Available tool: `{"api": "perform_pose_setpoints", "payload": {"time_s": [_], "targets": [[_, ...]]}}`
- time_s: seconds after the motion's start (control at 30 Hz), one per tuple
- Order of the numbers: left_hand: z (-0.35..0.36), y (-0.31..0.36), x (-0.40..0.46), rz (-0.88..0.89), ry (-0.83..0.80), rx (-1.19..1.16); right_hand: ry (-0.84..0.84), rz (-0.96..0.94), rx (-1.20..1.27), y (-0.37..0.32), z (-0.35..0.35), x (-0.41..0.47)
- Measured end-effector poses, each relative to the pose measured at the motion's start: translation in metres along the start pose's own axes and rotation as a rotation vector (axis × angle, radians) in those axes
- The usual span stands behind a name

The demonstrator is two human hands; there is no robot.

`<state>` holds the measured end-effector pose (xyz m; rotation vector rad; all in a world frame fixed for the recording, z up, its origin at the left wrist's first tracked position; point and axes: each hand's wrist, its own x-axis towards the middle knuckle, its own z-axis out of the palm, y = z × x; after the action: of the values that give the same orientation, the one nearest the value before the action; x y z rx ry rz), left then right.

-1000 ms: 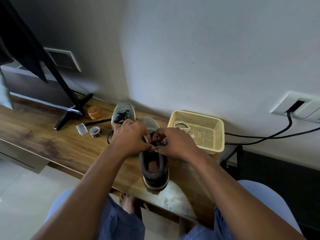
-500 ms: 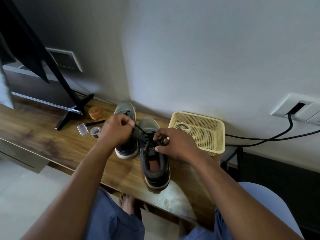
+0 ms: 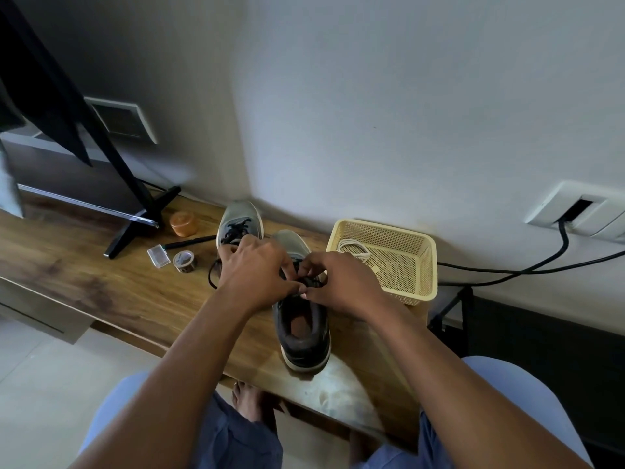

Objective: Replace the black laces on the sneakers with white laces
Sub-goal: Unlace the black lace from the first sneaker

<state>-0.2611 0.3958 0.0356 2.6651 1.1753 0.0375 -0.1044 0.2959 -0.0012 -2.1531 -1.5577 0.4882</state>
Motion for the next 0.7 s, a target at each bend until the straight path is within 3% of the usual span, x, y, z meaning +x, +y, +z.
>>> {"api": "perform_pose_setpoints", "payload": {"time_s": [0.3, 0.47, 0.6, 0.7], "targets": [[-0.003, -0.004, -0.001, 0.027, -0.07, 0.036, -0.02, 0.018, 0.029, -0.002, -0.004, 0.0], [-0.004, -0.009, 0.0, -0.069, 0.052, -0.323, -0.009, 0.028, 0.028, -0.003, -0.004, -0.002], [-0.017, -0.021, 0.003, -0.308, 0.231, -0.75, -0.003, 0.049, 0.06, -0.002, -0.007, -0.002], [-0.019, -0.033, 0.001, -0.353, 0.221, -0.67, -0.02, 0.037, 0.055, -0.004, -0.006, -0.001]]}}
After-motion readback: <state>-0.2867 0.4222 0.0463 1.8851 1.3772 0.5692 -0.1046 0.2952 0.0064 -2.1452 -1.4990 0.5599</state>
